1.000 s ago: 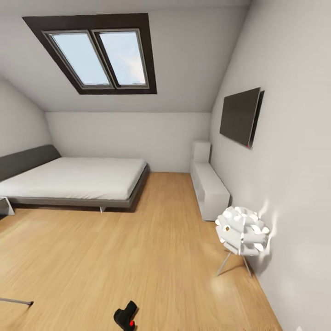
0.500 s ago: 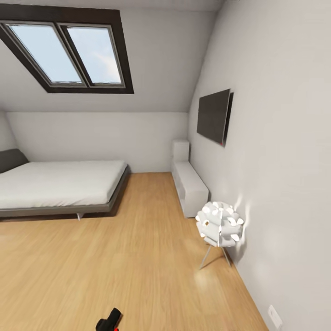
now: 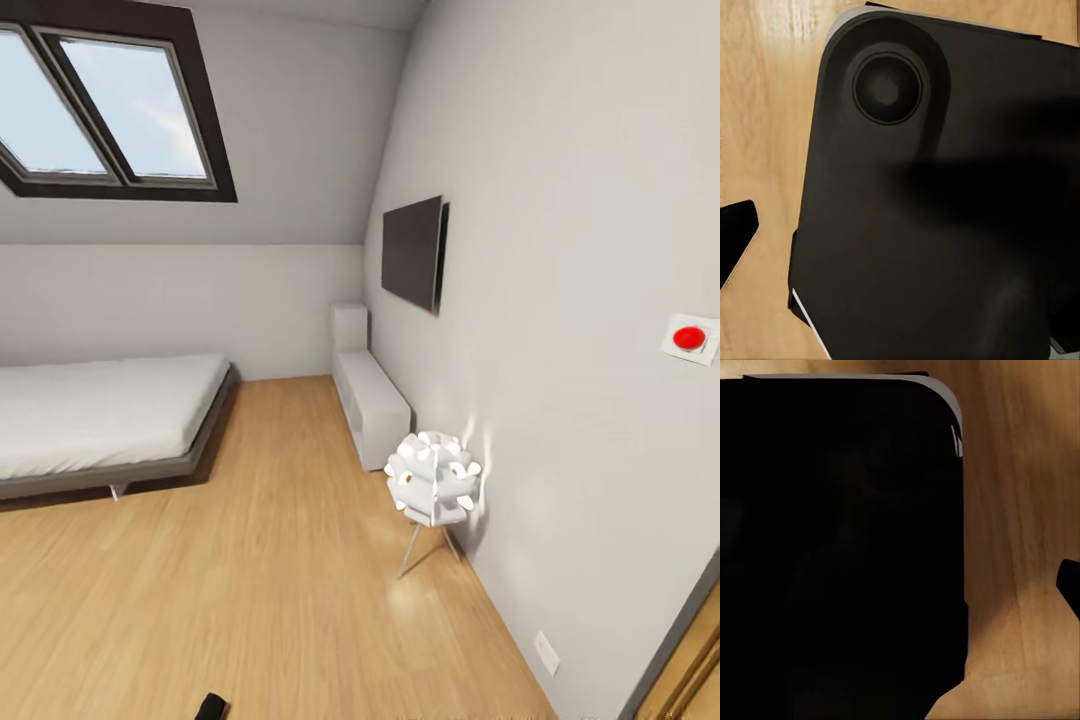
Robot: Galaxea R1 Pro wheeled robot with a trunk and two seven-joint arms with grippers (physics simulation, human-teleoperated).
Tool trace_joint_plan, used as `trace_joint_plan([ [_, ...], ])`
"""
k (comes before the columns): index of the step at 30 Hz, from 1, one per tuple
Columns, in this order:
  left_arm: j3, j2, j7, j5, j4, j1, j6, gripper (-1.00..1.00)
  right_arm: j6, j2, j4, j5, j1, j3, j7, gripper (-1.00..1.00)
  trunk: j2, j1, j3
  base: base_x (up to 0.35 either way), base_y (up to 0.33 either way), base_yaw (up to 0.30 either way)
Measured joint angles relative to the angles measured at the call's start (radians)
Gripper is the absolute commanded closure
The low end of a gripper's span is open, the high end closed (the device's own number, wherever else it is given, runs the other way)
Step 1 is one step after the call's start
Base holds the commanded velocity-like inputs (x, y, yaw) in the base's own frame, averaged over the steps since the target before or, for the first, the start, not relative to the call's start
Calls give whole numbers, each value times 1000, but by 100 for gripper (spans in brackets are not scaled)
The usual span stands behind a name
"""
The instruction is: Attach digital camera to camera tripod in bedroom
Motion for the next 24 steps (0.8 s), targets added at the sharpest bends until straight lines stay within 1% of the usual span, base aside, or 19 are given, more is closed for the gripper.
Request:
trace_joint_plan([
  [14,0,0,0,2,1,0,1,-100,0,1,0,1,0,0,0,-100,0,0,0,17,0,-296],
  [20,0,0,0,2,1,0,1,-100,0,0,0,1,0,1,0,-100,0,0,0,137,-13,-274],
  [24,-2,0,0,3,1,0,2,-100,2,-1,0,1,0,2,-1,-100,0,0,0,231,-82,-119],
])
